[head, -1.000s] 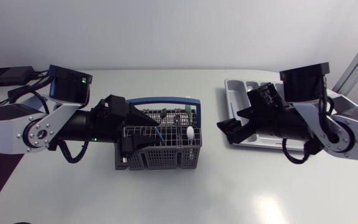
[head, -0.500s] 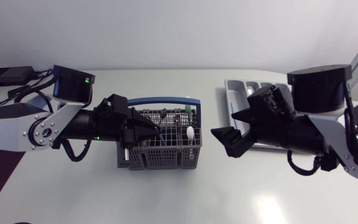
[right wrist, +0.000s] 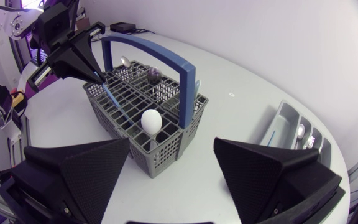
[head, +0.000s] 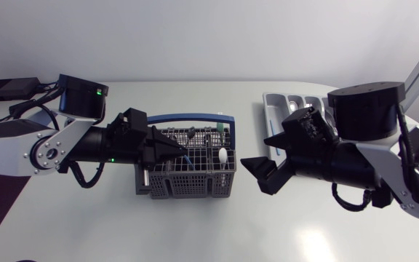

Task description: Unload the cutlery basket into the drawer organizer.

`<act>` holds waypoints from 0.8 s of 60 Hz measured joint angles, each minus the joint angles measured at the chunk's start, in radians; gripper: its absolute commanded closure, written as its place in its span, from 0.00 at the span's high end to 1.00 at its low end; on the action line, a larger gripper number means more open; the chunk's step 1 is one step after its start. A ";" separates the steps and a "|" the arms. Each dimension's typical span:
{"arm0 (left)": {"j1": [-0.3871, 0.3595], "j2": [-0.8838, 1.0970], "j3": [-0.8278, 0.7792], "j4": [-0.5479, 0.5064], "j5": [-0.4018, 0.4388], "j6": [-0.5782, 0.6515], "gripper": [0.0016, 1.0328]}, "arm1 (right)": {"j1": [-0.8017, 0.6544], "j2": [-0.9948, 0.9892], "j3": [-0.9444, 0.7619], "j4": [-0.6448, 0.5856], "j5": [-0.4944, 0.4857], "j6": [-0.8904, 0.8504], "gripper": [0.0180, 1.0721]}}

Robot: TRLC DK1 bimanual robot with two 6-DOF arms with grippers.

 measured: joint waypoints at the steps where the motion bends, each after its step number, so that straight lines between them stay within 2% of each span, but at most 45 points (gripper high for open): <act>1: 0.001 -0.002 0.000 -0.001 0.002 0.000 0.10 | 0.001 -0.001 0.000 0.000 0.000 0.000 0.93; 12: 0.010 -0.024 0.032 -0.054 0.011 0.000 0.10 | 0.014 -0.013 -0.002 -0.003 0.015 0.000 0.93; 21: 0.014 -0.066 0.075 -0.137 0.016 -0.001 0.10 | 0.042 -0.040 -0.002 -0.023 0.016 -0.002 0.93; 48: 0.014 -0.249 0.227 -0.358 0.019 -0.016 0.10 | 0.208 -0.067 0.013 -0.005 0.016 -0.090 0.93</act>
